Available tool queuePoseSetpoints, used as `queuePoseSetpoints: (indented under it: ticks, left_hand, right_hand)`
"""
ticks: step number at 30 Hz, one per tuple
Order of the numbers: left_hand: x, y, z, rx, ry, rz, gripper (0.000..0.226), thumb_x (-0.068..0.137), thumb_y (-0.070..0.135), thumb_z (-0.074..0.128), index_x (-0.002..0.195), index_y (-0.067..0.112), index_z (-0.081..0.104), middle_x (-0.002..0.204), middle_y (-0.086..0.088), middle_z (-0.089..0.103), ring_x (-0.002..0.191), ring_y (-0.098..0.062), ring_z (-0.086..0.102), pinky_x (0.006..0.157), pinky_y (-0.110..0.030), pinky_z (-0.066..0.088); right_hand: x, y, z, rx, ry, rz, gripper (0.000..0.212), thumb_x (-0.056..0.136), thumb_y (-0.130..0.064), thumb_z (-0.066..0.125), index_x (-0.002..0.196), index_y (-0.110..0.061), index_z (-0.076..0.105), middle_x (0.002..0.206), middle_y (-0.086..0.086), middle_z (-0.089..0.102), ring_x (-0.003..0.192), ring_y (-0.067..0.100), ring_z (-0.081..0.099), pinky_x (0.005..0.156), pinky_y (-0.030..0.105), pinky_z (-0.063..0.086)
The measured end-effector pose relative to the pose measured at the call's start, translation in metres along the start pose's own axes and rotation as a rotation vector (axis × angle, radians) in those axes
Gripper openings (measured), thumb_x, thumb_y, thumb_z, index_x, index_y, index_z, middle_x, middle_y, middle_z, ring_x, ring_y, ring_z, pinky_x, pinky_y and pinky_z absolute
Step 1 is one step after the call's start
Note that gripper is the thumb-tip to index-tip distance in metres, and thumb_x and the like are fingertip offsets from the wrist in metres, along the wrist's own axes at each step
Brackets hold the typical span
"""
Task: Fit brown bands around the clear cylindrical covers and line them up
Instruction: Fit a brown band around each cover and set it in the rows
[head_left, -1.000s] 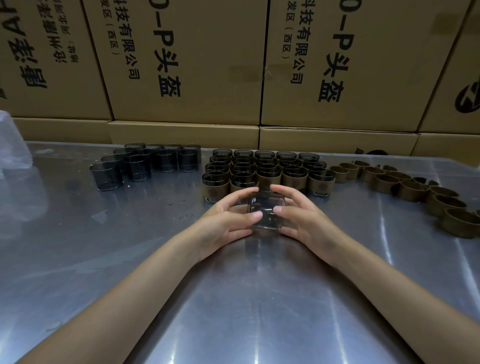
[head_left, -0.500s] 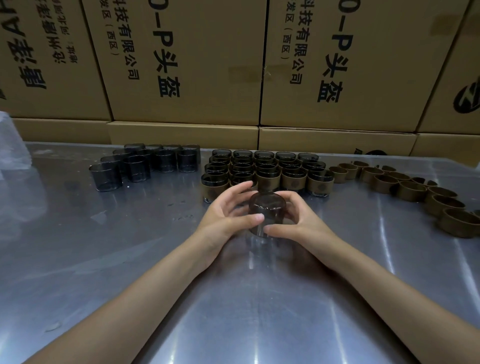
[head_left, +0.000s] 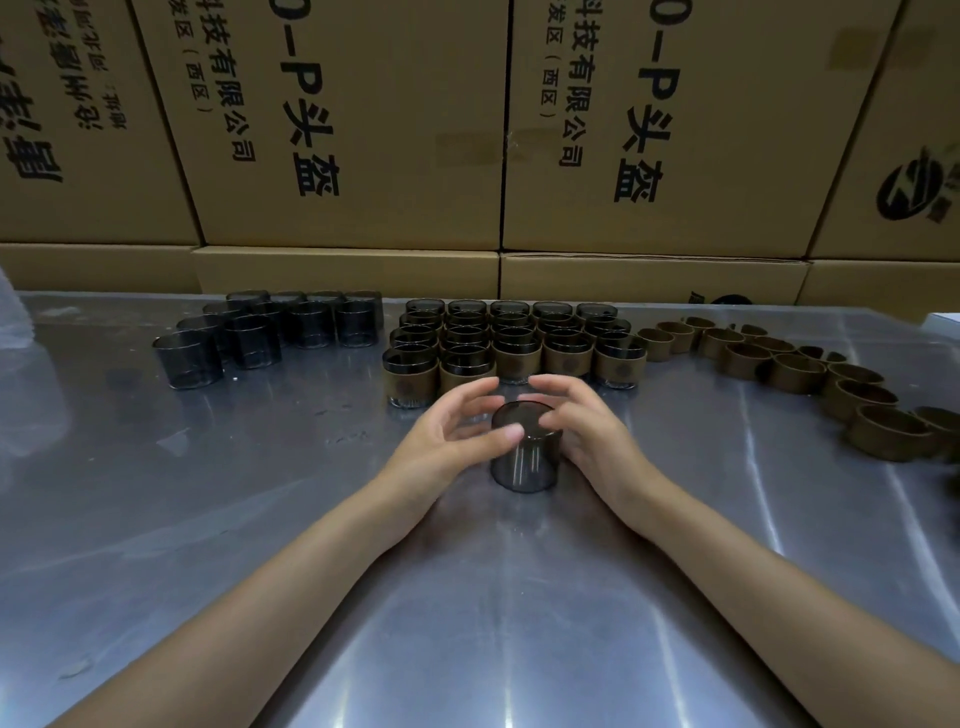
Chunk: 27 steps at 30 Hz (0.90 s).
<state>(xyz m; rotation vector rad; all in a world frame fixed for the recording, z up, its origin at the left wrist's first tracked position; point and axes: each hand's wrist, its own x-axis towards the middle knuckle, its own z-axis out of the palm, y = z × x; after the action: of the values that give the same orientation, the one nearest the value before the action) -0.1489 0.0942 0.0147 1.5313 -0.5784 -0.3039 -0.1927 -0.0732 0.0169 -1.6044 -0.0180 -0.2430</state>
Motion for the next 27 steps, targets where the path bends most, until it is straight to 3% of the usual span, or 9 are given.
queuePoseSetpoints:
  ticks: [3, 6, 9, 12, 15, 18, 21, 24, 27]
  left_hand:
    - [0.001, 0.002, 0.000, -0.072, 0.045, -0.046, 0.053, 0.071, 0.045, 0.077, 0.120, 0.034, 0.060, 0.127, 0.006, 0.062, 0.122, -0.011, 0.057, 0.109, -0.040, 0.041]
    - [0.003, 0.002, 0.000, -0.108, 0.087, -0.070, 0.054, 0.066, 0.051, 0.065, 0.116, 0.032, 0.063, 0.119, 0.010, 0.067, 0.115, -0.007, 0.060, 0.109, -0.039, 0.040]
    - [0.004, 0.001, 0.001, -0.139, 0.117, -0.070, 0.047, 0.070, 0.048, 0.061, 0.112, 0.028, 0.065, 0.109, 0.010, 0.069, 0.113, -0.011, 0.061, 0.106, -0.038, 0.043]
    - [0.005, -0.001, 0.001, -0.138, 0.132, -0.071, 0.047, 0.070, 0.046, 0.062, 0.112, 0.026, 0.066, 0.109, 0.008, 0.070, 0.114, -0.014, 0.062, 0.105, -0.039, 0.044]
    - [0.006, -0.004, 0.000, -0.136, 0.129, -0.061, 0.046, 0.070, 0.045, 0.063, 0.111, 0.026, 0.068, 0.111, 0.007, 0.071, 0.113, -0.014, 0.063, 0.104, -0.040, 0.045]
    - [0.007, -0.006, -0.001, -0.150, 0.128, -0.055, 0.045, 0.069, 0.044, 0.065, 0.110, 0.026, 0.069, 0.111, 0.005, 0.072, 0.111, -0.014, 0.064, 0.101, -0.038, 0.047]
    - [0.008, -0.008, -0.001, -0.156, 0.113, -0.040, 0.044, 0.069, 0.042, 0.065, 0.109, 0.024, 0.070, 0.109, 0.003, 0.072, 0.109, -0.015, 0.066, 0.099, -0.037, 0.049]
    - [0.008, -0.008, -0.001, -0.157, 0.101, -0.038, 0.043, 0.070, 0.036, 0.064, 0.110, 0.021, 0.069, 0.111, 0.000, 0.072, 0.110, -0.016, 0.065, 0.099, -0.037, 0.049]
    - [0.007, -0.009, -0.002, -0.162, 0.101, -0.032, 0.041, 0.069, 0.029, 0.066, 0.109, 0.020, 0.070, 0.115, -0.001, 0.070, 0.112, -0.017, 0.065, 0.101, -0.037, 0.048]
  right_hand:
    - [0.008, 0.005, -0.016, -0.107, 0.304, -0.060, 0.017, 0.094, -0.010, 0.054, 0.105, -0.020, 0.063, 0.103, -0.006, 0.065, 0.095, 0.001, 0.058, 0.080, 0.015, 0.045]
    - [0.020, 0.010, -0.041, -0.182, 0.504, -0.008, 0.017, 0.096, -0.013, 0.051, 0.109, -0.019, 0.061, 0.098, -0.012, 0.058, 0.090, 0.003, 0.054, 0.087, 0.028, 0.048]
    - [0.037, 0.015, -0.070, -0.321, 0.600, 0.056, 0.023, 0.096, -0.014, 0.051, 0.116, -0.015, 0.061, 0.112, 0.002, 0.060, 0.102, 0.019, 0.058, 0.097, 0.044, 0.049]
    - [0.055, 0.018, -0.108, -0.567, 0.705, 0.115, 0.024, 0.096, -0.017, 0.051, 0.117, -0.014, 0.062, 0.124, 0.012, 0.058, 0.102, 0.029, 0.061, 0.092, 0.045, 0.050]
    - [0.070, 0.016, -0.145, -0.847, 0.665, 0.254, 0.022, 0.097, -0.023, 0.051, 0.114, -0.017, 0.064, 0.132, 0.011, 0.052, 0.095, 0.027, 0.061, 0.086, 0.041, 0.051]
    - [0.076, 0.019, -0.175, -1.155, 0.607, 0.377, 0.028, 0.096, -0.031, 0.052, 0.121, -0.022, 0.061, 0.156, 0.006, 0.026, 0.120, 0.032, 0.051, 0.093, 0.045, 0.048]
    - [0.079, 0.028, -0.193, -1.351, 0.579, 0.378, 0.035, 0.097, -0.038, 0.046, 0.129, -0.026, 0.056, 0.162, 0.007, 0.012, 0.136, 0.035, 0.035, 0.098, 0.045, 0.040]
    - [0.085, 0.030, -0.197, -1.400, 0.552, 0.388, 0.038, 0.098, -0.040, 0.042, 0.131, -0.027, 0.052, 0.159, 0.013, 0.018, 0.136, 0.037, 0.032, 0.098, 0.045, 0.039]
    - [0.087, 0.032, -0.196, -1.444, 0.568, 0.309, 0.034, 0.097, -0.036, 0.045, 0.125, -0.020, 0.057, 0.138, 0.015, 0.039, 0.121, 0.036, 0.043, 0.086, 0.043, 0.043]
